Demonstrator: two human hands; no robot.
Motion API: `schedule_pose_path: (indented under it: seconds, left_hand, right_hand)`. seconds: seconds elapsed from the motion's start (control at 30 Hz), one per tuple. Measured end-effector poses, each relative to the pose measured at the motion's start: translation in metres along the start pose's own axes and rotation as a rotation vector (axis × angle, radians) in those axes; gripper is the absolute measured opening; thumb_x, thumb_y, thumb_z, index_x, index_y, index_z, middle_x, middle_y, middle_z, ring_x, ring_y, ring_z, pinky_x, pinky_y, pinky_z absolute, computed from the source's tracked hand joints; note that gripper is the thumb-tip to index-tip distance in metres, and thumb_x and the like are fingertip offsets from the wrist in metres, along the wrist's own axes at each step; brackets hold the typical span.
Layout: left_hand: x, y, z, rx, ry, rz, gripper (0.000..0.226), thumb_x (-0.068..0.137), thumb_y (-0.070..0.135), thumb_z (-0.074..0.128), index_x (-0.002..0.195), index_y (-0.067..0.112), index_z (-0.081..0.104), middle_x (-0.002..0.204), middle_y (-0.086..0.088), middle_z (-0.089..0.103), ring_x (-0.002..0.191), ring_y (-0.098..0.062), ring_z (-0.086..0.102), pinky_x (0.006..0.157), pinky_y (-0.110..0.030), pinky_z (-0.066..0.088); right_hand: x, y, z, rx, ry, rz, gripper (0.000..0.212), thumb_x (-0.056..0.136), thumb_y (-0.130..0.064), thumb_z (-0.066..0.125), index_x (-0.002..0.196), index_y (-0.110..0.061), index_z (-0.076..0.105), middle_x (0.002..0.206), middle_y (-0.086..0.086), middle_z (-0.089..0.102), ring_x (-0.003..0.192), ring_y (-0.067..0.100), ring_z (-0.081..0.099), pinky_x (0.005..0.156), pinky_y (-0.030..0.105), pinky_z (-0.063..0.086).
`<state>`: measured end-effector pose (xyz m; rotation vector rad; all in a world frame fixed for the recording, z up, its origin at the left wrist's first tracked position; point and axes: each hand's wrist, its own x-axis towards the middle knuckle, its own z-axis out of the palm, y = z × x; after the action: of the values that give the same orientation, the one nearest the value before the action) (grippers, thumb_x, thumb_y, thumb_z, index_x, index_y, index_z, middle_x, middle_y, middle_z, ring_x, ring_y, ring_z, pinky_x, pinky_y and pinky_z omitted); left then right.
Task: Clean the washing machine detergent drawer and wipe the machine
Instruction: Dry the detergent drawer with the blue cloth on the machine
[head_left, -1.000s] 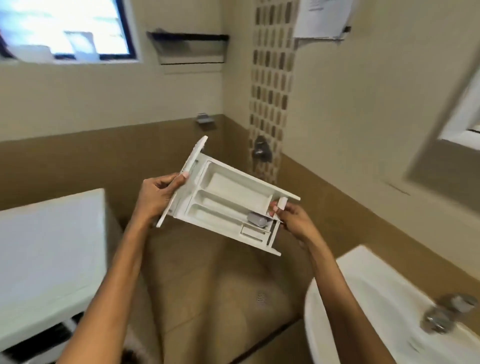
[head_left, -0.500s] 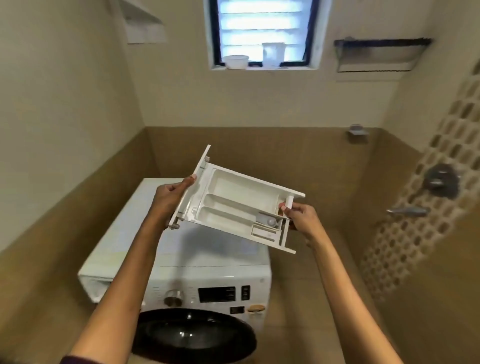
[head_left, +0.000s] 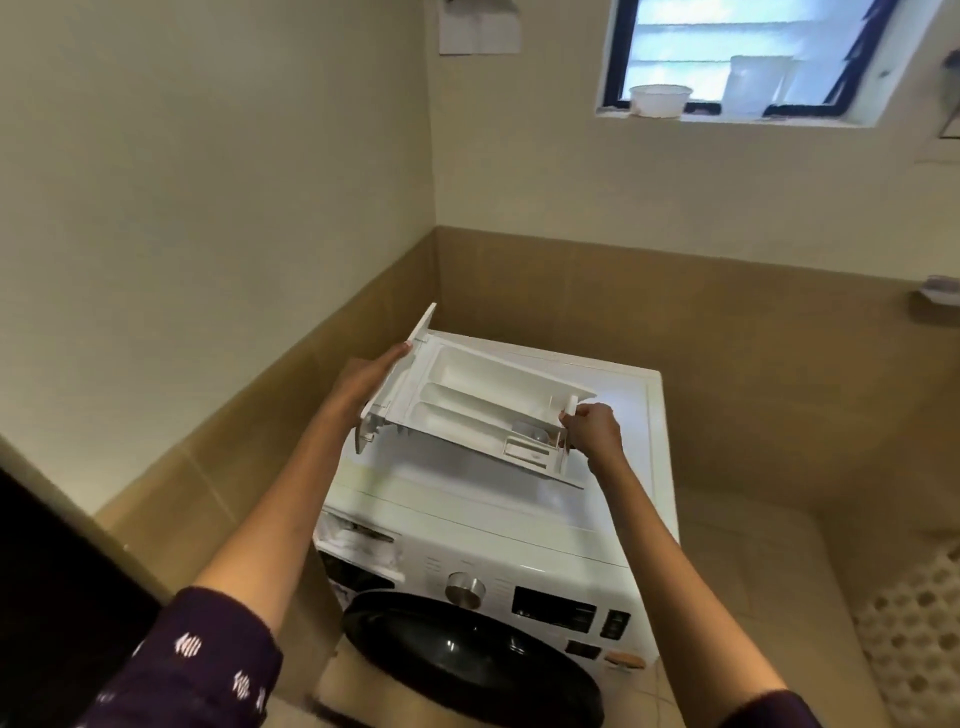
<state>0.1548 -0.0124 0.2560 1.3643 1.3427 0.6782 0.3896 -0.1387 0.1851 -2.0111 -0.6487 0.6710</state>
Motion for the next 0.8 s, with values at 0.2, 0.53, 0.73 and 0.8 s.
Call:
schedule_pose_path:
  seconds: [0.2,0.53,0.73,0.8]
  left_hand:
    - [0.047,-0.017,-0.004,0.019,-0.011,-0.053,0.065,0.075,0.056,0.067,0.113,0.003,0.062,0.106,-0.015,0.066,0.092,-0.029,0.064,0.08,-0.034,0.051]
    - [0.141,-0.036,0.006,0.038,-0.156,-0.131,0.082,0.076,0.056,0.066,0.133,0.0,0.047,0.131,-0.017,0.055,0.117,-0.032,0.053,0.098,-0.04,0.044]
    - [0.174,-0.058,0.012,0.069,-0.187,-0.19,0.089,0.08,0.055,0.063,0.141,-0.002,0.034,0.139,-0.018,0.046,0.124,-0.035,0.048,0.102,-0.043,0.042]
    - [0.182,-0.064,0.015,0.083,-0.194,-0.201,0.087,0.081,0.054,0.062,0.141,-0.002,0.033,0.14,-0.018,0.045,0.124,-0.034,0.047,0.101,-0.042,0.043]
  right_hand:
    - [0.024,-0.003,0.034,-0.077,-0.006,0.063,0.021,0.09,-0.007,0.053,0.102,0.007,0.063,0.102,0.021,0.067,0.098,0.033,0.062,0.068,0.025,0.037]
    - [0.062,-0.007,0.087,-0.199,0.075,0.176,0.023,0.087,0.0,0.049,0.107,0.008,0.056,0.117,0.024,0.06,0.109,0.035,0.057,0.073,0.026,0.04]
    - [0.077,0.0,0.112,-0.247,0.107,0.246,0.027,0.09,-0.002,0.047,0.113,0.009,0.054,0.121,0.024,0.058,0.114,0.035,0.055,0.086,0.031,0.045]
    - [0.079,0.002,0.119,-0.255,0.108,0.26,0.027,0.091,-0.003,0.047,0.114,0.009,0.054,0.122,0.023,0.057,0.114,0.034,0.055,0.086,0.03,0.044]
